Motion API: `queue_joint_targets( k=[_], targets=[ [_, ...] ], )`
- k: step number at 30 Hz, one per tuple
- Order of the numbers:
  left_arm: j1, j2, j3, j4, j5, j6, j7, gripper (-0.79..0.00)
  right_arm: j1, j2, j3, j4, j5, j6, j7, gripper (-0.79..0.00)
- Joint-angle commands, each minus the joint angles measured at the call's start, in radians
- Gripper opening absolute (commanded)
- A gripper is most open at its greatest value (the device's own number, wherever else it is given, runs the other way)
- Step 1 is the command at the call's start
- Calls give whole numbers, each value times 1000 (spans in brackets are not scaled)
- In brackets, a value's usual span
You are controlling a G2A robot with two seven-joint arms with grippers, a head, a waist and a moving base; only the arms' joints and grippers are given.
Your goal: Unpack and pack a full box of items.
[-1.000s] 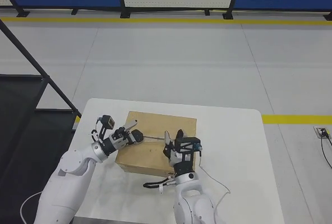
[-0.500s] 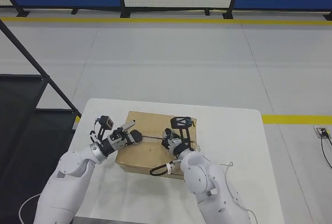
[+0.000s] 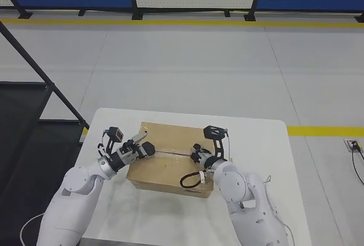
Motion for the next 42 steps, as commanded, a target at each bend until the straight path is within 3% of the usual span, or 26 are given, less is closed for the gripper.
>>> queue_joint_targets(
  k=[1,11,15,17,24,33,37,42],
  targets=[
    [2,1,-5,-3,-2,-1,2,0,-6,4,19,-7,10,7,10,-785],
    [25,13,-68,-22,-33,-14,17,0,-32,22,99,-38,89,5,53,-785],
    [45,22,-118,-30,-62,-20,30,0,-70,27,108,-72,209,-165,-18,-785],
    [56,26,-139,-35,-75,-23,32,0,-61,30,105,-54,260,-222,13,-785],
    [107,39,-211,-46,-100,-36,50,0,95,34,70,144,362,-245,142,-785],
    [134,44,-232,-46,-117,-40,63,0,262,34,27,400,520,-325,288,-779],
    [137,44,-230,-46,-123,-42,63,0,308,31,-9,466,536,-327,295,-745],
    [142,44,-231,-43,-130,-48,63,0,351,22,-64,525,547,-328,276,-770]
  ],
)
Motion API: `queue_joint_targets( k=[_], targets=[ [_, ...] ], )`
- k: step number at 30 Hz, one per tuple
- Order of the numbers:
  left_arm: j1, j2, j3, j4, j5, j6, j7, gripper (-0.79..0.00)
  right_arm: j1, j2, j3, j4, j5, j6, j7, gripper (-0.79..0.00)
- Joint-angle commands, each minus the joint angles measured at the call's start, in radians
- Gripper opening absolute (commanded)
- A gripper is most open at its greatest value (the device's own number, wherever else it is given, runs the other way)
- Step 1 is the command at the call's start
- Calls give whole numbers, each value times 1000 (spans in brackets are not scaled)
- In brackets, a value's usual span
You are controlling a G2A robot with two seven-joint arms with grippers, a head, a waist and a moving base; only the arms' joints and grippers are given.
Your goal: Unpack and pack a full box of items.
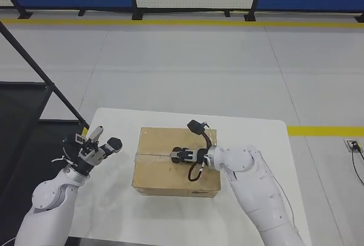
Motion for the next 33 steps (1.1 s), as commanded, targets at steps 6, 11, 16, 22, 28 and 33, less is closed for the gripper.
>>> queue_joint_targets(
  k=[6,11,16,22,28,33],
  targets=[
    [9,1,-6,4,-14,-5,-1,0,64,-20,-94,65,17,-9,-17,-785],
    [17,3,-14,7,-25,-11,0,0,92,-33,-154,87,13,-13,-36,-785],
    [22,4,-21,10,-33,-13,0,0,111,-45,-207,93,-14,-2,-78,-785],
    [29,5,-27,13,-42,-18,4,0,129,-60,-259,100,-13,-8,-94,-785],
    [39,5,-34,17,-54,-23,13,0,123,-55,-251,65,-7,-106,-151,-785],
    [49,6,-43,6,-60,-29,30,0,4,-7,-135,-137,-49,-182,-196,-785]
  ],
)
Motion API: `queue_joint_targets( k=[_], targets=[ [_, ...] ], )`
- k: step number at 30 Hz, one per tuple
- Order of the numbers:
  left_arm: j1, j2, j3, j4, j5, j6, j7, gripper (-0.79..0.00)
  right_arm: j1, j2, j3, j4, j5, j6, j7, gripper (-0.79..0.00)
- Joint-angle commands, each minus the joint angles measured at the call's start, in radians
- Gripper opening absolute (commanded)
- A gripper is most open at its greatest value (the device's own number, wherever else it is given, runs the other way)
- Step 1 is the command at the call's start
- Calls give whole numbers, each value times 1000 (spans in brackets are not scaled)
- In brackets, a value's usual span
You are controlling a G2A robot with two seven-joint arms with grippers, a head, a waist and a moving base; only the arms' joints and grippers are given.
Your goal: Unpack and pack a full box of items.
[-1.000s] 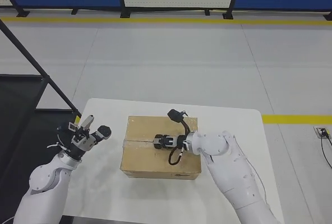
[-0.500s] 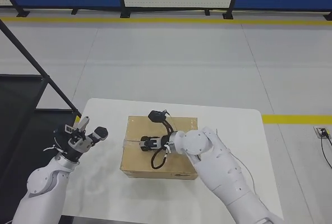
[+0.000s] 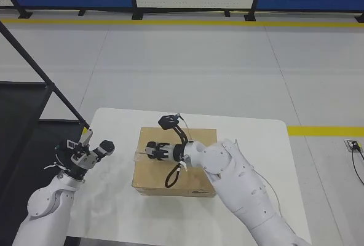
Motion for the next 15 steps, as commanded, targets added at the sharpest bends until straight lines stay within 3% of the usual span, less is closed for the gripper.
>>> queue_joint_targets(
  k=[1,7,12,14,15],
  targets=[
    [4,0,-3,-6,-3,-2,7,0,-71,22,61,-113,-10,-26,2,-785],
    [19,-1,-3,-31,1,-11,38,0,-314,80,250,-450,-74,-59,-19,-785],
    [34,-5,0,-54,15,-27,98,0,-464,110,389,-589,-79,-144,-89,-785],
    [42,-6,0,-66,18,-32,131,0,-508,120,442,-608,-75,-184,-131,-496],
    [43,-7,0,-68,17,-32,138,0,-525,125,464,-610,-73,-203,-141,-46]
  ],
)
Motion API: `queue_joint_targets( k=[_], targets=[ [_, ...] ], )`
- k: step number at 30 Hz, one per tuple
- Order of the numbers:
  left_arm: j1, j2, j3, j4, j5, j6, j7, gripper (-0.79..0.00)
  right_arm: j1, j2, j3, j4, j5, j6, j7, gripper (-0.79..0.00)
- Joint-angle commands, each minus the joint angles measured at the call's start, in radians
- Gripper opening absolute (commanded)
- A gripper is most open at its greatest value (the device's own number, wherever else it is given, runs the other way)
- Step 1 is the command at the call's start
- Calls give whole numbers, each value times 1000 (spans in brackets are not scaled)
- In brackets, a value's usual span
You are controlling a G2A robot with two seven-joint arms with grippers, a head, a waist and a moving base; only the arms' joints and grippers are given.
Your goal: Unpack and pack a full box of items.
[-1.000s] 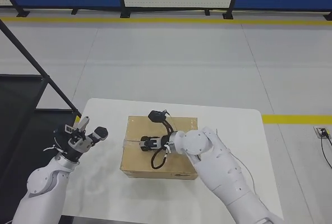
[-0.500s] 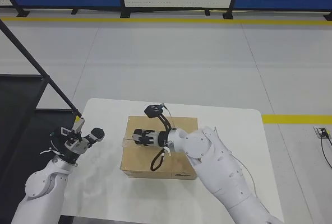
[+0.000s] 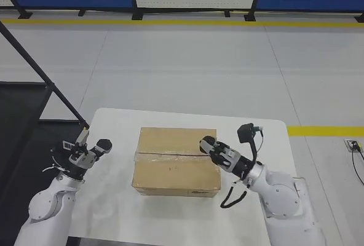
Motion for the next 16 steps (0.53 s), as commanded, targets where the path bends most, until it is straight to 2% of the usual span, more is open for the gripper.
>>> queue_joint_targets(
  k=[1,2,6,8,9,13,16],
  targets=[
    [2,0,0,-2,0,0,8,0,-25,7,35,-2,3,-30,-13,0],
    [2,0,0,-2,0,0,9,0,-16,4,20,-2,2,-17,-10,-744],
    [2,0,0,-2,0,0,8,0,-25,7,36,-2,4,-31,-13,-466],
    [2,0,0,-2,0,0,8,-1,-25,7,35,-2,4,-30,-13,-377],
    [2,0,0,-2,0,0,8,0,-25,7,35,-2,4,-30,-13,-290],
    [2,0,0,-2,0,0,8,0,-25,7,35,-2,3,-30,-13,-123],
    [2,0,0,-2,0,0,8,0,-25,7,35,-2,3,-30,-13,-44]
  ],
)
